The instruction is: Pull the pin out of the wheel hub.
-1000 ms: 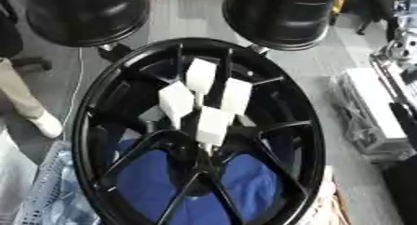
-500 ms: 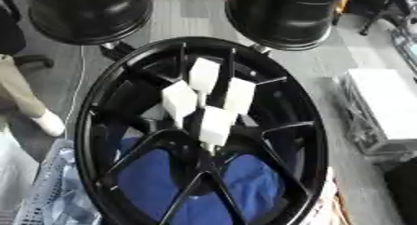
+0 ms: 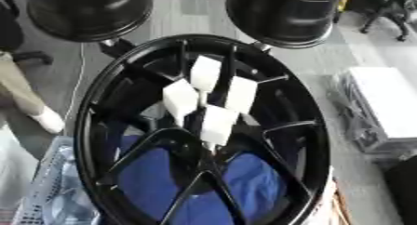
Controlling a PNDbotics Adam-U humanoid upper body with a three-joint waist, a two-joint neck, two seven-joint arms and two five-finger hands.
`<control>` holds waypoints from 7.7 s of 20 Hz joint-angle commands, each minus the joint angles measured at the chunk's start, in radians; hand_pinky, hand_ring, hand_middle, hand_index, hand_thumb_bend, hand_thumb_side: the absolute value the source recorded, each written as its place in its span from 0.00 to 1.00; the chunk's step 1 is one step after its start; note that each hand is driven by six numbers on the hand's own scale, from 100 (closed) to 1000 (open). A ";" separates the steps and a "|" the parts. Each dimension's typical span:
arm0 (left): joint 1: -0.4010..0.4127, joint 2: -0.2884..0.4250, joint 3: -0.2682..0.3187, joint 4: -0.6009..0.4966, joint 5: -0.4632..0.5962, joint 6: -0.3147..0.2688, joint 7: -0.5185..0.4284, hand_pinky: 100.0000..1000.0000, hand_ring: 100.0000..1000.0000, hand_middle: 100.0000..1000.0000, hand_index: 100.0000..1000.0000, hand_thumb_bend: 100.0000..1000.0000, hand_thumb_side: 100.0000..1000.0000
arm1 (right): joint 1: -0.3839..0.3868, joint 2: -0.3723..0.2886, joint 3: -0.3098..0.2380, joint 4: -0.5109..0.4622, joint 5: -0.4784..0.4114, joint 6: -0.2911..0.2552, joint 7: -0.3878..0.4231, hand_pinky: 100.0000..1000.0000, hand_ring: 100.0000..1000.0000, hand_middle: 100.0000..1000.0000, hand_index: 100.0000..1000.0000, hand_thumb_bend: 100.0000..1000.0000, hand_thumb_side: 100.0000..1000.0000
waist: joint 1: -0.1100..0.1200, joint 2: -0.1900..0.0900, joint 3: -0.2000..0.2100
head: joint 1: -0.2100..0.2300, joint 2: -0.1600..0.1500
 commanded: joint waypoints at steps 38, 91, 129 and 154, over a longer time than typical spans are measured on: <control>-0.054 0.051 -0.021 -0.020 -0.007 -0.008 -0.029 0.91 0.71 0.67 0.73 0.00 0.68 | -0.075 -0.193 0.207 -0.007 -0.027 -0.160 0.291 0.85 0.81 0.74 0.84 0.17 0.46 | -0.010 0.070 -0.020 | 0.017 -0.034; 0.022 0.049 -0.028 -0.020 0.011 0.027 -0.038 0.92 0.71 0.65 0.73 0.00 0.68 | -0.210 0.004 0.437 -0.007 -0.289 0.078 0.169 0.77 0.73 0.65 0.76 0.32 0.27 | -0.030 -0.028 -0.096 | 0.080 0.006; 0.013 0.033 -0.027 -0.020 0.003 0.031 -0.041 0.92 0.71 0.63 0.71 0.00 0.69 | -0.150 0.060 0.465 -0.007 -0.284 0.181 0.014 0.76 0.72 0.51 0.67 0.20 0.24 | -0.025 0.028 -0.082 | 0.071 0.006; 0.020 0.023 -0.019 -0.020 0.002 0.036 -0.039 0.93 0.72 0.62 0.69 0.00 0.69 | -0.188 0.023 0.380 -0.007 -0.347 0.165 -0.100 0.65 0.52 0.28 0.42 0.00 0.00 | -0.031 0.025 -0.085 | 0.079 0.006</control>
